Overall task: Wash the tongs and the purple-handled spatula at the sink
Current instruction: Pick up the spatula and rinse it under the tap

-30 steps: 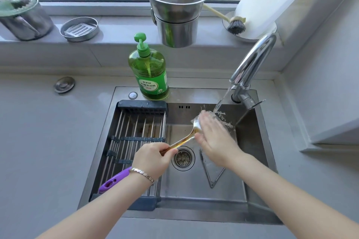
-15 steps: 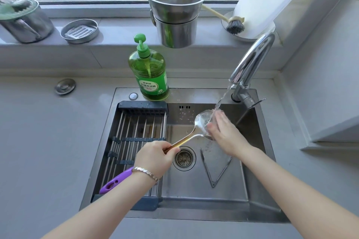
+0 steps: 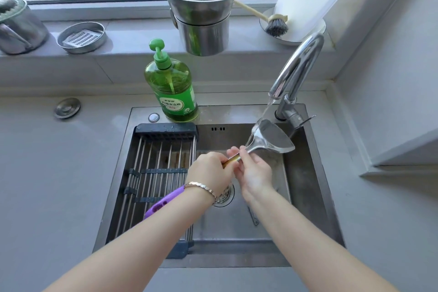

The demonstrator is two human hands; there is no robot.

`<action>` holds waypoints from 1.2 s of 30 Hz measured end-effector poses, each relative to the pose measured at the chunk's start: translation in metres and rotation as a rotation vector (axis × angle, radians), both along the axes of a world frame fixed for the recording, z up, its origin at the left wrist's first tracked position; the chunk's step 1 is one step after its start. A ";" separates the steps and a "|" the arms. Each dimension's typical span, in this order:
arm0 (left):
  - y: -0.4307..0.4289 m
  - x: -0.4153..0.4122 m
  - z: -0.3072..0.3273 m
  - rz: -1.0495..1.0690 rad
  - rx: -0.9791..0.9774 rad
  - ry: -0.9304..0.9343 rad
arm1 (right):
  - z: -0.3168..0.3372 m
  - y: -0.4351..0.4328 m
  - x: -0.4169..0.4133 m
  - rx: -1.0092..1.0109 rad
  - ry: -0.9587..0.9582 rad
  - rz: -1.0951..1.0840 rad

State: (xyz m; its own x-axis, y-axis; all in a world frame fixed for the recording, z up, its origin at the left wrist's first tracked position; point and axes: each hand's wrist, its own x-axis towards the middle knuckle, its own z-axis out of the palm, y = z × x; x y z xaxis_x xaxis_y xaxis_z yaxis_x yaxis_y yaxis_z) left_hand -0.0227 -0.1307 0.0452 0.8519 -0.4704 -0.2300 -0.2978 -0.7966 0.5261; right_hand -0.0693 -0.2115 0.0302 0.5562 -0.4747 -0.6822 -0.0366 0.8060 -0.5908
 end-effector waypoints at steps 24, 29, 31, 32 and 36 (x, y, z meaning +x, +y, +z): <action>0.032 0.030 0.016 -0.248 0.484 -0.114 | 0.009 -0.019 0.011 0.088 -0.049 -0.265; 0.024 0.027 0.022 -0.223 0.509 -0.153 | 0.005 0.021 0.021 0.070 -0.052 -0.060; 0.025 0.028 0.022 -0.201 0.500 -0.137 | 0.005 0.017 0.023 0.056 -0.065 -0.039; 0.026 0.029 0.023 -0.190 0.492 -0.125 | 0.004 0.010 0.024 0.050 -0.084 -0.051; 0.026 0.031 0.025 -0.179 0.481 -0.122 | 0.004 -0.007 0.028 0.052 -0.094 -0.163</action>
